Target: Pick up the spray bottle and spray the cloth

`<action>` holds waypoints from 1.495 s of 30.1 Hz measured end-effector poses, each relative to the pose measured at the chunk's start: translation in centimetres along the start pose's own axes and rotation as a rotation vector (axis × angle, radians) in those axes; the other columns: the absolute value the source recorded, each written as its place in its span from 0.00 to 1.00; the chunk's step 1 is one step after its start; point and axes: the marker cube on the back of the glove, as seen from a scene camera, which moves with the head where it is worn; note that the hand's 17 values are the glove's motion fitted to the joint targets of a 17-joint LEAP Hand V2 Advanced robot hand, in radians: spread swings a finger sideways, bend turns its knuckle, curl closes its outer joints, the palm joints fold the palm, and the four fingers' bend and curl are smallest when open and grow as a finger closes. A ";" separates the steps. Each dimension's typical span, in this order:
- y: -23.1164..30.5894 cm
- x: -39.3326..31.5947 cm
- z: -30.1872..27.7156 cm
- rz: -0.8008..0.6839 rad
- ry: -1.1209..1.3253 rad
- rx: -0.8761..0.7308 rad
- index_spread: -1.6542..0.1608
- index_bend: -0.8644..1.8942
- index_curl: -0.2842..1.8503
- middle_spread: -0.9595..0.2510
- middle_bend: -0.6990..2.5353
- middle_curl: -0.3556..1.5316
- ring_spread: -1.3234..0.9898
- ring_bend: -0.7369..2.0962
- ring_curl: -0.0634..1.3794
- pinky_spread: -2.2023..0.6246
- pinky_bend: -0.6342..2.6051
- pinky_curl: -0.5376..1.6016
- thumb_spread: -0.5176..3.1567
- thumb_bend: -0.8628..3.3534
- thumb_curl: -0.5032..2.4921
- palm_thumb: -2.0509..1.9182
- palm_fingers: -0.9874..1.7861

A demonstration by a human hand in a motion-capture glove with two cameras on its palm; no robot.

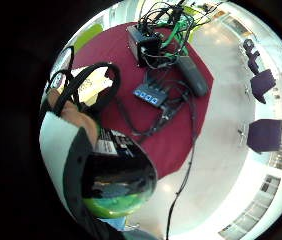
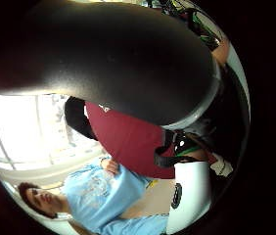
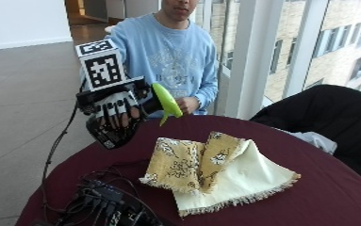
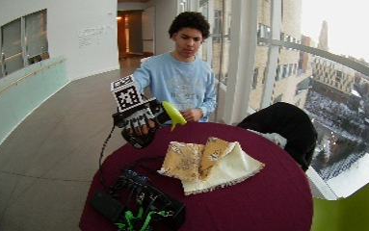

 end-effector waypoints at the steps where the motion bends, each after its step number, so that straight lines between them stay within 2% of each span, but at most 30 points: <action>1: -0.1 -0.1 0.0 0.005 0.020 -0.005 0.79 0.36 0.28 0.72 0.33 0.43 0.54 0.46 0.33 0.70 0.36 0.46 0.38 0.20 0.33 0.74 0.81; 20: -1.3 -1.7 -0.1 0.005 0.174 -0.051 0.79 0.36 0.28 0.72 0.33 0.43 0.54 0.47 0.33 0.70 0.37 0.45 0.38 0.20 0.33 0.74 0.81; 45: -1.7 -2.6 0.0 0.003 0.219 -0.088 0.79 0.36 0.29 0.72 0.33 0.43 0.54 0.47 0.33 0.70 0.37 0.45 0.38 0.20 0.34 0.74 0.80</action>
